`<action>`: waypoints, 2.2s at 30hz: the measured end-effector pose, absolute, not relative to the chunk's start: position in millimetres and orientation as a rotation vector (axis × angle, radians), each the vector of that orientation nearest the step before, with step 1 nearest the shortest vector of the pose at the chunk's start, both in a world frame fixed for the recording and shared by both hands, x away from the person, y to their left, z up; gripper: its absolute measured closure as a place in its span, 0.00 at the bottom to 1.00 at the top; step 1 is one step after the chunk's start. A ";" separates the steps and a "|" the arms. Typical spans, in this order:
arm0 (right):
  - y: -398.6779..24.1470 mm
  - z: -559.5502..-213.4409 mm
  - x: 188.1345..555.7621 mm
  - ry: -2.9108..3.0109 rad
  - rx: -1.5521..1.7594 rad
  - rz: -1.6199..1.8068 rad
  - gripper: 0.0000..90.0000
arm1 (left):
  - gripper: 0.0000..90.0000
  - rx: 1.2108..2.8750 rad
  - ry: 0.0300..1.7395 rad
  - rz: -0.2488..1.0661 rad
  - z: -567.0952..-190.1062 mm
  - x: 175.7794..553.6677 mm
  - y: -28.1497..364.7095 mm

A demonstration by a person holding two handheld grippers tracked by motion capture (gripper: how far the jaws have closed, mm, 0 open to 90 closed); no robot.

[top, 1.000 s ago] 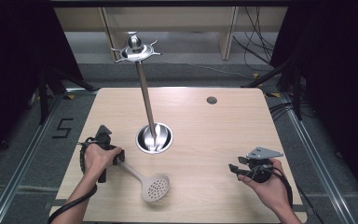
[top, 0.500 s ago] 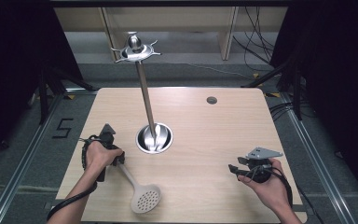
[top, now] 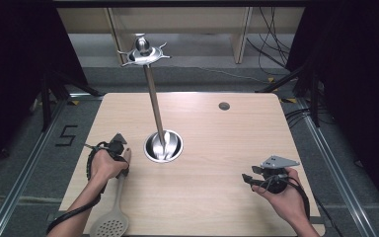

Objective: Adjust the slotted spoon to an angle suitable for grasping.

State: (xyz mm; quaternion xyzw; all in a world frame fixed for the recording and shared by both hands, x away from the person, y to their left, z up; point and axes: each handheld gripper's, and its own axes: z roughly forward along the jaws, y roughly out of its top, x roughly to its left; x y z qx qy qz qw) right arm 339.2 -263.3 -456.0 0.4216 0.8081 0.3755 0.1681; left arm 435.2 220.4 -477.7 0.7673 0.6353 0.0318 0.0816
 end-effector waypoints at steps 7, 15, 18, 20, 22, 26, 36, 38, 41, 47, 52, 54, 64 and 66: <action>-263.5 -455.9 339.2 2.302 1.195 1.056 0.55 | 0.76 2.309 1.893 0.079 -477.9 435.4 220.6; -263.4 -455.7 339.1 2.302 1.199 1.056 0.55 | 0.77 2.323 1.892 0.047 -479.5 434.9 223.2; -263.3 -455.5 338.8 2.305 1.195 1.054 0.55 | 0.78 2.230 1.963 0.063 -481.3 431.7 216.5; -263.1 -456.0 338.5 2.294 1.208 1.064 0.55 | 0.80 2.254 1.888 0.064 -481.5 431.1 219.5; -263.2 -456.2 338.6 2.296 1.207 1.059 0.55 | 0.81 2.254 1.863 0.094 -479.9 427.5 219.6; -263.2 -456.1 338.6 2.294 1.207 1.059 0.55 | 0.81 2.213 1.827 0.125 -473.2 420.7 223.4; -264.0 -455.6 339.4 2.301 1.184 1.074 0.55 | 0.81 2.080 1.544 0.328 -437.1 381.3 242.9; -264.1 -454.8 338.7 2.287 1.188 1.065 0.55 | 0.81 2.049 1.480 0.381 -431.0 372.8 244.4; -264.1 -454.5 338.7 2.285 1.191 1.071 0.55 | 0.81 2.014 1.393 0.436 -422.6 360.6 247.5; -263.6 -454.6 338.1 2.276 1.232 1.080 0.55 | 0.81 1.939 1.274 0.484 -412.9 341.7 256.5; -267.5 -455.7 340.7 2.256 1.190 1.095 0.55 | 0.81 1.834 1.236 0.538 -408.7 333.2 261.4; -268.2 -454.7 340.9 2.264 1.188 1.093 0.55 | 0.81 1.806 1.217 0.566 -406.5 330.6 262.4; -262.5 -451.0 342.7 2.257 1.163 1.098 0.55 | 0.81 1.741 1.138 0.658 -389.7 322.0 263.3; -257.9 -450.9 344.7 2.268 1.181 1.112 0.55 | 0.81 1.731 1.125 0.664 -387.1 320.9 263.1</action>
